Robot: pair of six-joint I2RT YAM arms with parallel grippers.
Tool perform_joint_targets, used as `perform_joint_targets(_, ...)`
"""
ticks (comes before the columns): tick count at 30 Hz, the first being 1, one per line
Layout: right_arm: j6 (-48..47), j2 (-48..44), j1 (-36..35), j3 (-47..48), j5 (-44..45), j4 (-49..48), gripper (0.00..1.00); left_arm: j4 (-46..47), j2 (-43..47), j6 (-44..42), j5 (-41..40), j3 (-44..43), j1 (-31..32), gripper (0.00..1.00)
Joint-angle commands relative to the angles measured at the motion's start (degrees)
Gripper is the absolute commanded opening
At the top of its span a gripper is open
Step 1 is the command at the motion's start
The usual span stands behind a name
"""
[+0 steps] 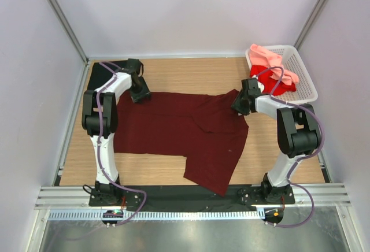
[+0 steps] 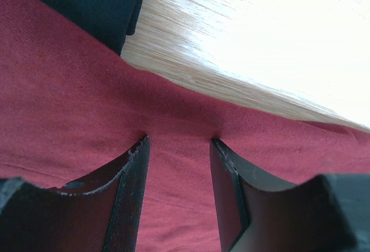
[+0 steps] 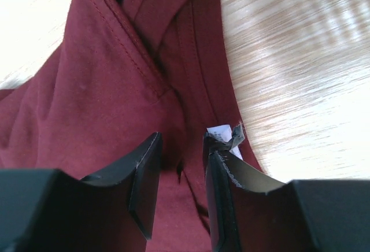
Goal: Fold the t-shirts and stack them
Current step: Fold the tshirt
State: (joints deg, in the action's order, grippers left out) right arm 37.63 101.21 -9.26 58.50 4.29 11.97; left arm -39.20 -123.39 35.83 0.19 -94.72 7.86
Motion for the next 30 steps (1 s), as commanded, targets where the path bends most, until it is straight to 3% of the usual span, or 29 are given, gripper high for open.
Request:
perform_joint_targets(1,2.27,0.13,0.12,1.79,0.8,-2.82,0.41,-2.2,-1.15,-0.41,-4.14,1.29,-1.18,0.49)
perform_joint_targets(3,2.36,0.13,0.03,1.53,0.89,-3.18,0.29,-2.2,-1.32,-0.33,-4.32,1.11,-1.18,0.49)
perform_joint_targets(6,2.63,-0.75,0.2,1.26,0.8,-3.71,0.01,-2.2,-1.67,-0.15,-4.84,1.11,-1.18,0.49)
perform_joint_targets(16,1.57,-8.39,0.2,-0.31,6.51,7.28,0.01,-3.34,-2.38,0.9,-6.07,0.41,-1.62,0.49)
perform_joint_targets(30,4.82,-10.59,-0.41,-9.36,8.27,3.42,0.01,-3.69,-2.03,2.31,-6.34,1.29,-1.62,0.5)
